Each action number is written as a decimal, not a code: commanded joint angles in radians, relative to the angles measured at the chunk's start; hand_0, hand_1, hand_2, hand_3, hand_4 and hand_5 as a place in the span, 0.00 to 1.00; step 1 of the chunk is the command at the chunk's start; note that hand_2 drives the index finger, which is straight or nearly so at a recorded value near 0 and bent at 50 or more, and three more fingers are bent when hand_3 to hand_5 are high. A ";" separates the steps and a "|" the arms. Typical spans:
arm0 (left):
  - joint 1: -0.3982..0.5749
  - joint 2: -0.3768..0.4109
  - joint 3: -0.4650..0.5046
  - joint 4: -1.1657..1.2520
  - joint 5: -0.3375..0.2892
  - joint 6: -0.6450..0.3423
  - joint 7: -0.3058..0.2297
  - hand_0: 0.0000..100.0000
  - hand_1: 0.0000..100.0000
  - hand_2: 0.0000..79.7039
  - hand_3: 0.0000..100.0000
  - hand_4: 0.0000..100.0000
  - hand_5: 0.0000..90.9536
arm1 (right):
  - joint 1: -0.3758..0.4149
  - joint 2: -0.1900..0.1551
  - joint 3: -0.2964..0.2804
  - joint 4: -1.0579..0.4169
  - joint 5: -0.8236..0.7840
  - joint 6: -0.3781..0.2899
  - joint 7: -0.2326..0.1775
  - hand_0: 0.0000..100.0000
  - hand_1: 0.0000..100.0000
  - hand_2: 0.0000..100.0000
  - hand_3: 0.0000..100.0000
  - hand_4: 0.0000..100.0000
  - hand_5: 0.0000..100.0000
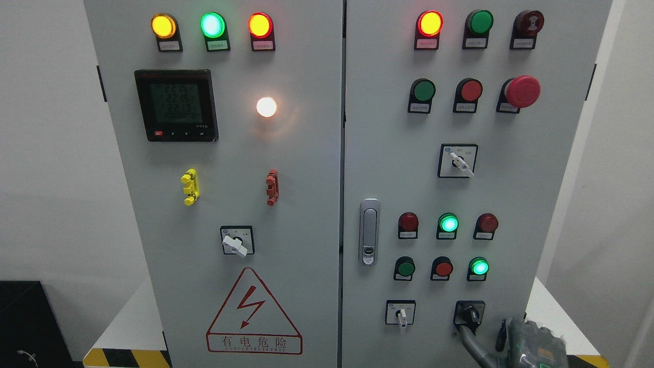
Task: Flip black knob to close circuit
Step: 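Reach the right hand up to the black rotary knob at the bottom, then grip the black knob with the right hand and twist it clockwise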
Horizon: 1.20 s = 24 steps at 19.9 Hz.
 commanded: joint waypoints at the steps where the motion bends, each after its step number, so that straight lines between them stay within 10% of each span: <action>1: 0.000 0.000 -0.020 0.023 -0.021 0.000 0.000 0.00 0.00 0.00 0.00 0.00 0.00 | -0.009 0.001 -0.007 0.016 0.008 0.002 -0.005 0.00 0.00 0.71 0.92 0.75 0.70; 24: 0.000 0.000 -0.020 0.021 -0.021 0.000 0.000 0.00 0.00 0.00 0.00 0.00 0.00 | -0.008 0.002 -0.028 0.010 0.036 0.000 -0.002 0.00 0.02 0.71 0.93 0.76 0.72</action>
